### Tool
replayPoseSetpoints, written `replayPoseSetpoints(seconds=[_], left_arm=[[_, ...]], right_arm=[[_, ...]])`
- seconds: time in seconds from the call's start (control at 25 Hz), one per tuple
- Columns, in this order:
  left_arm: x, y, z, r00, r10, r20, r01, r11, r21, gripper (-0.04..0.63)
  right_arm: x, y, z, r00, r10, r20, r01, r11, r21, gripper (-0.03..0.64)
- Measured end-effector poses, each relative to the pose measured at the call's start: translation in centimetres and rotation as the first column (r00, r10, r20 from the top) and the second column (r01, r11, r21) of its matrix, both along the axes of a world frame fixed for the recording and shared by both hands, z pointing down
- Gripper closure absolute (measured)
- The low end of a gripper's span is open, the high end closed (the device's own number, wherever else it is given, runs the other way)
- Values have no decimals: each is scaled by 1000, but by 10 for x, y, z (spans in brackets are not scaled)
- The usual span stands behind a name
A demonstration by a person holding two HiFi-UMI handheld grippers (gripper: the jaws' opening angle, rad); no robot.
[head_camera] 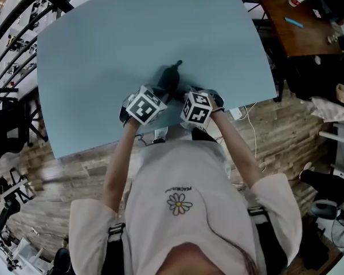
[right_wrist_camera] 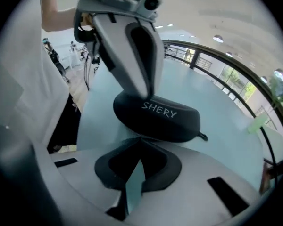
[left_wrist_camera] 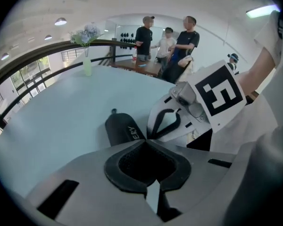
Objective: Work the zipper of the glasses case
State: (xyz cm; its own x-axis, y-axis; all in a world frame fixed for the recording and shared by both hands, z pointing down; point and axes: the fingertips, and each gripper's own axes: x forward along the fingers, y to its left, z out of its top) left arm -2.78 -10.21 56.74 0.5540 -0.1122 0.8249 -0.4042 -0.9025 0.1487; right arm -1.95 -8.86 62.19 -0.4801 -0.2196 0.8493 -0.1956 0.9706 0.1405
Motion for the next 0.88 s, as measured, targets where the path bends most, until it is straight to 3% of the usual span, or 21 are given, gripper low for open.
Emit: replayPoseSetpoints(seconds=[0.16,0.4,0.6,0.8,0.88], left_arm=[[20,6,7,999,40,5,-40,999,12,580],[31,-11,5,999,38,18,-38,998,49,580],[26,-18,9,1000,-24,-13,23,999,-35,581],[29,-15,12,1000,-9,13,8,1000,24,581],[28,-16,12,1000,-10,8,9,999,33,581]], right_arm=[[31,-35,-4,991,119,-55,-111,986,126,609],[38,-39,-4,990,140,-33,-135,984,113,609],[38,-35,-6,989,146,3,-146,987,65,609],[33,-6,-10,989,144,46,-143,989,-30,609],[20,10,-14,982,153,109,-141,984,-110,610]])
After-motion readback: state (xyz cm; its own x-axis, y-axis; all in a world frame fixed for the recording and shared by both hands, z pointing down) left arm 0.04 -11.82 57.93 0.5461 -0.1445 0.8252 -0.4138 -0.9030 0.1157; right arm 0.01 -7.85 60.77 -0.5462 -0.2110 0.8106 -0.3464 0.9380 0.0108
